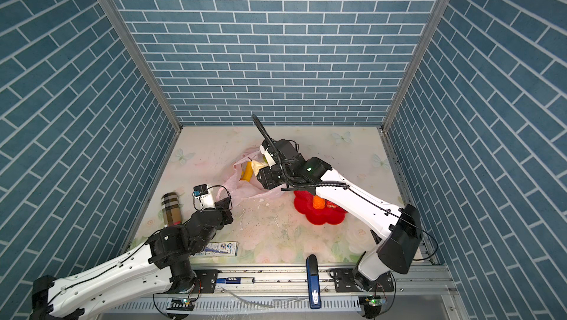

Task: Take fruits out of the plastic bag
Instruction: Pick up the fruit from the plastic bag, then place the fruit on the plate.

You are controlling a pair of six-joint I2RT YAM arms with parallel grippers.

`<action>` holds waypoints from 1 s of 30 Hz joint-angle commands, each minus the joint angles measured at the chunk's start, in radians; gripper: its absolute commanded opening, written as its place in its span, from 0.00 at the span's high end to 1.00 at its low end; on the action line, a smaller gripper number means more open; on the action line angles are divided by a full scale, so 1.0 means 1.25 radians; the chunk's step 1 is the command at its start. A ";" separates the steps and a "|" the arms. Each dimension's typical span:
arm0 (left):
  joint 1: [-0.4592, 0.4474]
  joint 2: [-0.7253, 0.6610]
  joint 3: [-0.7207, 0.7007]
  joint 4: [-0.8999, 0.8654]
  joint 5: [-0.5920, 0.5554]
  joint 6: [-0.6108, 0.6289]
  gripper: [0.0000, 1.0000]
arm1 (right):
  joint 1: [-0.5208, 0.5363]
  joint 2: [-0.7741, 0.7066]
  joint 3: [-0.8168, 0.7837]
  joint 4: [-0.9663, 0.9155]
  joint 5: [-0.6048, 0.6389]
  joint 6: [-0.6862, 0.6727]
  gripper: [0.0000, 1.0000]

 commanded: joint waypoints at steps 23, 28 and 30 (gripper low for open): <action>-0.004 0.004 0.035 -0.043 -0.010 0.021 1.00 | -0.283 -0.312 -0.289 -0.084 0.143 0.024 0.73; -0.004 0.001 0.029 -0.042 -0.008 0.018 1.00 | -0.313 -0.319 -0.381 -0.058 0.146 0.052 0.73; -0.005 0.001 0.030 -0.044 -0.007 0.019 1.00 | -0.323 -0.313 -0.411 -0.048 0.143 0.063 0.74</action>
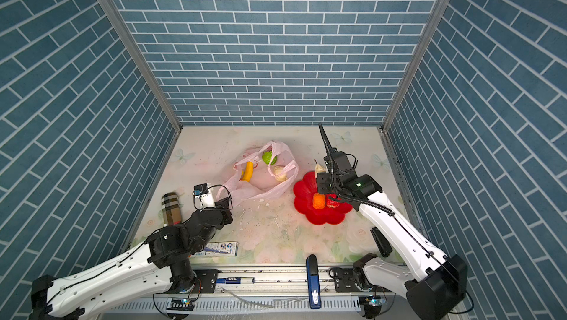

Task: Take fruits out of the plastic bag
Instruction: Place the fruit on the plate.

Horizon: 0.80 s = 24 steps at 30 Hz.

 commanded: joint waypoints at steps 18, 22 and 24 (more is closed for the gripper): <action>-0.005 0.013 0.017 -0.021 0.002 0.002 1.00 | -0.068 0.106 -0.112 0.125 -0.001 0.023 0.74; -0.005 0.012 0.018 -0.024 0.001 0.000 1.00 | -0.068 0.156 -0.105 0.168 -0.004 0.012 0.74; -0.005 0.010 0.017 -0.027 0.001 -0.004 1.00 | -0.068 0.184 -0.094 0.176 -0.006 0.006 0.74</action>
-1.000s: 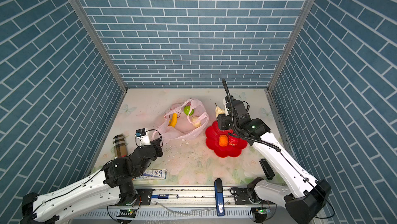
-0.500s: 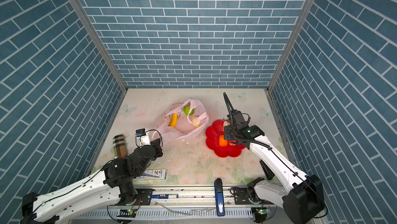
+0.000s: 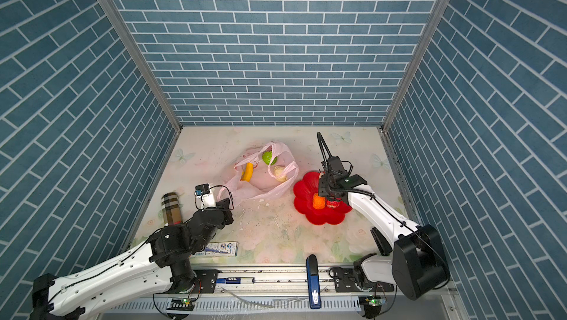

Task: Take fruits out of the plastic bag
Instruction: Place the fruit on the plate.

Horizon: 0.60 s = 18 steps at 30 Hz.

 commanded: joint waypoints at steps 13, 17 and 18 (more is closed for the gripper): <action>-0.004 -0.025 0.009 -0.038 -0.008 -0.014 1.00 | -0.003 0.113 0.017 0.062 -0.008 -0.026 0.72; -0.005 -0.020 0.009 -0.033 -0.004 -0.015 1.00 | -0.003 0.126 0.016 0.066 -0.011 -0.025 0.71; -0.005 -0.020 0.009 -0.031 -0.003 -0.015 1.00 | -0.003 0.129 0.015 0.066 -0.013 -0.024 0.70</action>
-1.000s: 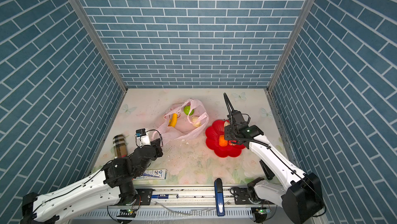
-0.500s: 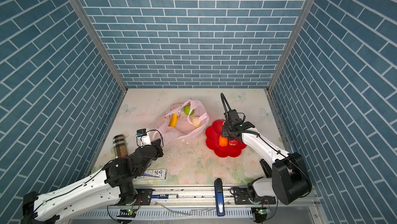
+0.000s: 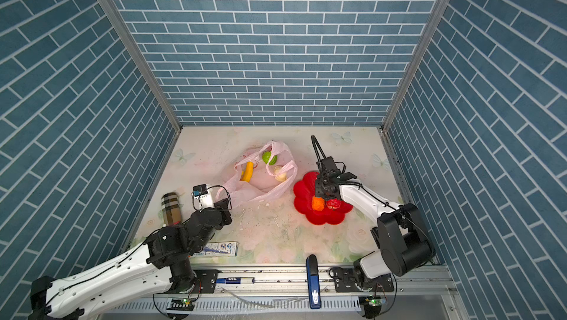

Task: Take fruits out of the plastic bag
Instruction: Place the fruit on the plate.

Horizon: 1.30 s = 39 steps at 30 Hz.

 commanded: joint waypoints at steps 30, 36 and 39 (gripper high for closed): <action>-0.005 -0.020 0.006 -0.041 -0.003 -0.004 1.00 | -0.003 0.071 0.011 0.032 -0.008 0.012 0.51; -0.005 -0.021 0.008 -0.043 -0.003 -0.004 1.00 | -0.003 0.073 0.013 0.030 -0.008 0.011 0.46; -0.005 -0.020 0.007 -0.043 -0.003 -0.004 1.00 | -0.003 0.073 0.014 0.027 -0.008 0.011 0.44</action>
